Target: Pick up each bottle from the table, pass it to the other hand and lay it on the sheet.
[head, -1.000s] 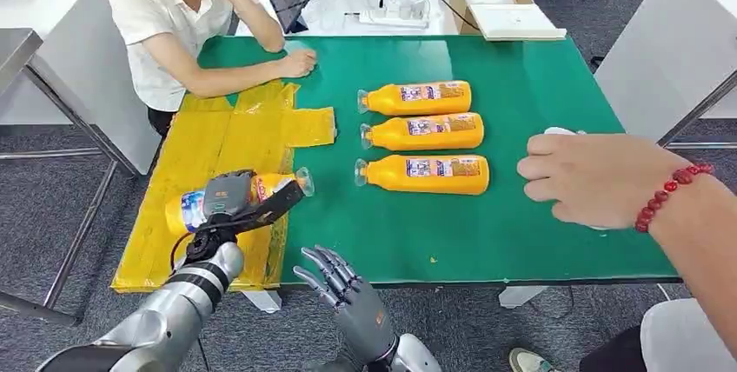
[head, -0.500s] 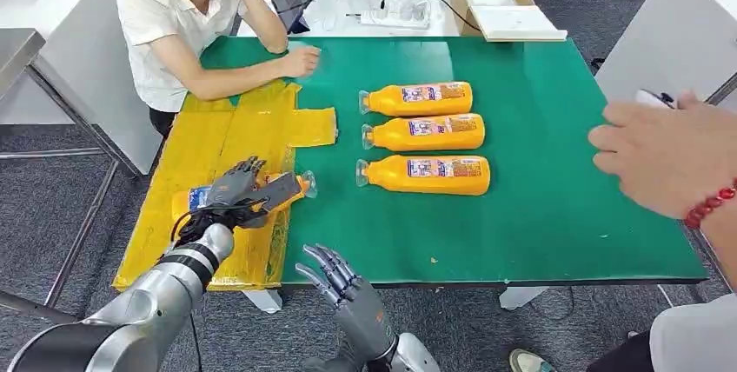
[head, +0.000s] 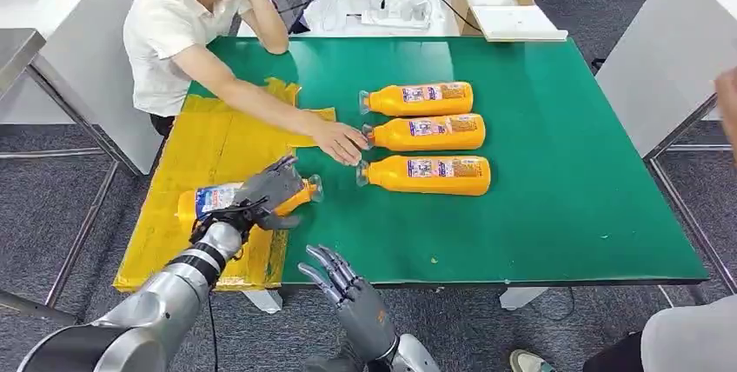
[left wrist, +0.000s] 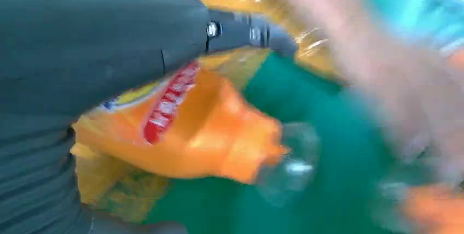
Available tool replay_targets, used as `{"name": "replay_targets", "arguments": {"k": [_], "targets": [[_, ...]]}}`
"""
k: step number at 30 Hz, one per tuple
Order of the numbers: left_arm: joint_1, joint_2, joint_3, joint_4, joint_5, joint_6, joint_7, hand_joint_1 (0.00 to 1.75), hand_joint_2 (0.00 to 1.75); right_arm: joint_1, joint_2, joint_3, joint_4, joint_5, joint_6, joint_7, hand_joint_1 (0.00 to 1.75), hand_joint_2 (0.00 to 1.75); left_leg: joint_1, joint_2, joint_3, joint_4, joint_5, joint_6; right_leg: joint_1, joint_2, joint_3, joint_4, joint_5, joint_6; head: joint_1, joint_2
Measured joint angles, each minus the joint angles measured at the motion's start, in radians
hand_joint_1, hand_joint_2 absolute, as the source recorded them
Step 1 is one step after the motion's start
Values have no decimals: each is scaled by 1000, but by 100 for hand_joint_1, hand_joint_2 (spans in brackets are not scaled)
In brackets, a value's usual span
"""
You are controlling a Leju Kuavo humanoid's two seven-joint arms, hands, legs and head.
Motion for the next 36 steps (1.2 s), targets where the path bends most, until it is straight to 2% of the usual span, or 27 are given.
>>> {"name": "replay_targets", "arguments": {"k": [2, 3, 8, 14, 16, 19, 21, 24, 28, 32, 36], "targets": [[34, -21, 0, -53, 172, 0, -101, 0, 175, 4, -3, 0, -1, 7, -29, 0, 0, 0, 0, 0, -1, 0, 0, 0, 0, 0, 0, 0, 0, 0, 0, 0], [58, -29, -2, -98, 275, -16, -137, 0, 175, 6, -6, 0, -3, 7, -48, 0, 0, 175, 0, 0, -1, 0, 0, 0, 0, 0, 0, 0, 0, 0, 0, 0], [200, -48, -77, -372, 771, -133, -150, 0, 175, 13, -27, 27, -54, -37, -95, 0, 0, 175, 0, 0, -3, 0, 0, 0, 0, 0, -3, 0, 0, 0, 0, 0], [290, -48, -142, -565, 922, -183, -133, 0, 175, 21, -46, 42, -108, -61, -97, 0, 0, 175, 0, 0, -3, 0, 0, 0, 0, 0, -3, 0, 0, 0, 0, 0], [344, -51, -153, -652, 1012, -140, -146, 0, 175, 34, -55, 41, -144, -64, -102, 0, 0, 175, 0, 2, -2, 0, 0, 0, 0, 1, -3, 0, 0, 0, 0, 0], [464, -52, -191, -836, 970, 30, -217, 0, 175, 72, -74, 22, -219, -70, -103, 0, 0, 175, 0, 3, -3, 0, -1, 0, 0, 1, -4, 0, 0, 0, 0, 0], [541, -48, -228, -956, 973, 87, -243, 0, 175, 101, -84, -4, -263, -56, -103, 3, 0, 175, 0, 1, -5, 0, -1, 0, 0, 1, -6, 0, -1, 0, 0, 0], [627, -41, -281, -1080, 1047, 84, -219, 0, 175, 134, -100, -69, -304, 73, -103, 52, 0, 175, 0, 1, -6, 0, -1, 0, 0, 1, -6, -1, -1, 0, 0, 0], [710, -32, -334, -1165, 1015, 151, -208, 0, 175, 165, -132, -223, -289, 365, -104, 177, 0, 175, -1, 1, -6, 0, -1, 1, -1, 1, -6, -1, 0, 0, 0, 0], [753, -22, -356, -1195, 975, 208, -209, 0, 175, 158, -151, -363, -240, 426, -104, 193, 0, 175, -1, 0, -6, 0, -1, 1, -1, 0, -5, -2, 1, 1, 0, 0], [778, -15, -360, -1207, 898, 300, -210, 0, 175, 113, -159, -498, -167, 619, -104, 238, 0, 175, -1, 0, -5, 0, 0, 1, -1, 0, -5, -2, 1, 2, 0, 0]]}}
